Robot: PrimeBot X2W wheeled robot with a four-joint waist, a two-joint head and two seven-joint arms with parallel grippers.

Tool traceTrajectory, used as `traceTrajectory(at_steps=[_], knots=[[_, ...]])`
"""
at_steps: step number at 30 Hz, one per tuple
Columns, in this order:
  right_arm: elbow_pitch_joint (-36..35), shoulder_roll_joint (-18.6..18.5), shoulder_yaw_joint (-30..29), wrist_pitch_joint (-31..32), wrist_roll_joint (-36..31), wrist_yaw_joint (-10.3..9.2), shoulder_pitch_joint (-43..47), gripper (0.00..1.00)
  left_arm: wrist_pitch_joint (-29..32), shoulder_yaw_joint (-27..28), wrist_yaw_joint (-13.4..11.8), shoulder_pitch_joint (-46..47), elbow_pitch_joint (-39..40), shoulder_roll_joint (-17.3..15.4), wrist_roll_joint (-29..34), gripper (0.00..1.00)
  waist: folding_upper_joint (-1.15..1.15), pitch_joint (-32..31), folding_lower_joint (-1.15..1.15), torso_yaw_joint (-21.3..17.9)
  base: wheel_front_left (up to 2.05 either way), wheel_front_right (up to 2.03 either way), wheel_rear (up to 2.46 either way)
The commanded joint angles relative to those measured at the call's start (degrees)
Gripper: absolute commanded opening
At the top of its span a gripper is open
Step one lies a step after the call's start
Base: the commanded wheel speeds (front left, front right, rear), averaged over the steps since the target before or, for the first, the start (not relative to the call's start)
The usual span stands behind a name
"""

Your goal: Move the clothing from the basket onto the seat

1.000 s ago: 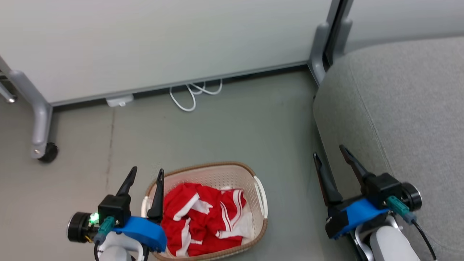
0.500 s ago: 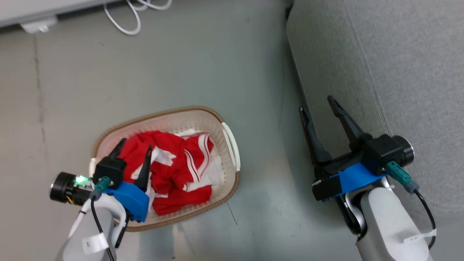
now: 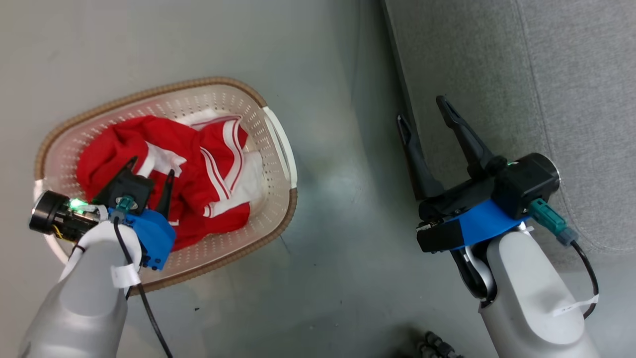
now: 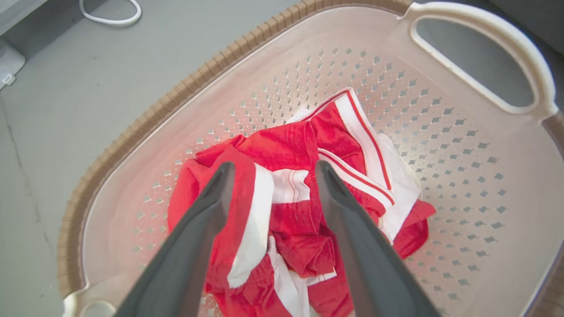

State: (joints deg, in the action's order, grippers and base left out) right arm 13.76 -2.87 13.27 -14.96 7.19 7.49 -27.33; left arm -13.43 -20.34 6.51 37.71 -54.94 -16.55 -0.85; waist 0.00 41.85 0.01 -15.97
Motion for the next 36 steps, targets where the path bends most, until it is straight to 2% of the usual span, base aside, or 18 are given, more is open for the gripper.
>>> traceTrajectory(at_steps=[1, 9, 15, 21, 27, 28, 30, 36], knots=[[-0.4, 0.0, 0.2, -0.3, 0.5, 0.01, -1.2, 1.00, 0.2, -0.2, -0.8, 1.2, -0.7, -0.3, 0.3, 1.00, 0.00, 2.4, -0.01, -0.9, 0.00, 0.00, 0.00], [-2.1, 0.0, 0.8, -0.3, 1.4, 0.01, -1.9, 1.00, 0.4, -2.2, -7.4, 5.6, -5.0, -1.0, 3.7, 1.00, 0.00, 5.3, -0.01, -1.5, 0.00, 0.00, 0.00], [-2.9, 0.0, 1.3, -0.3, 1.8, 0.01, -2.0, 1.00, 0.4, -3.3, -11.1, 8.1, -7.0, -1.4, 5.1, 1.00, 0.00, 7.2, -0.01, -1.7, 0.00, 0.00, 0.00], [-3.2, 0.0, 1.7, -0.3, 2.5, 0.01, -2.3, 1.00, 0.5, -3.9, -13.6, 10.5, -8.5, -2.2, 5.9, 1.00, 0.00, 8.7, -0.01, -1.7, 0.00, 0.00, 0.00], [-3.1, 0.0, 2.3, -0.3, 3.2, 0.01, -2.5, 1.00, 1.1, -3.7, -14.7, 11.9, -9.7, -2.2, 4.9, 1.00, 0.00, 9.3, -0.01, -1.7, 0.00, 0.00, 0.00], [-3.1, 0.0, 2.3, -0.3, 3.3, 0.01, -2.6, 1.00, 1.2, -3.7, -14.6, 12.2, -9.9, -2.1, 4.8, 0.82, 0.00, 9.4, -0.01, -1.7, 0.00, 0.00, 0.00], [-3.0, 0.0, 2.4, -0.3, 3.5, 0.01, -2.7, 1.00, 1.6, -3.7, -14.5, 12.4, -10.3, -2.0, 4.4, 0.00, 0.00, 9.5, -0.01, -1.7, 0.00, 0.00, 0.00], [-3.0, 0.0, 2.3, -0.3, 3.8, 0.01, -2.9, 1.00, 1.6, -3.6, -15.0, 12.9, -11.1, -1.3, 3.4, 0.00, 0.00, 9.6, -0.01, -1.7, 0.00, 0.00, 0.00]])
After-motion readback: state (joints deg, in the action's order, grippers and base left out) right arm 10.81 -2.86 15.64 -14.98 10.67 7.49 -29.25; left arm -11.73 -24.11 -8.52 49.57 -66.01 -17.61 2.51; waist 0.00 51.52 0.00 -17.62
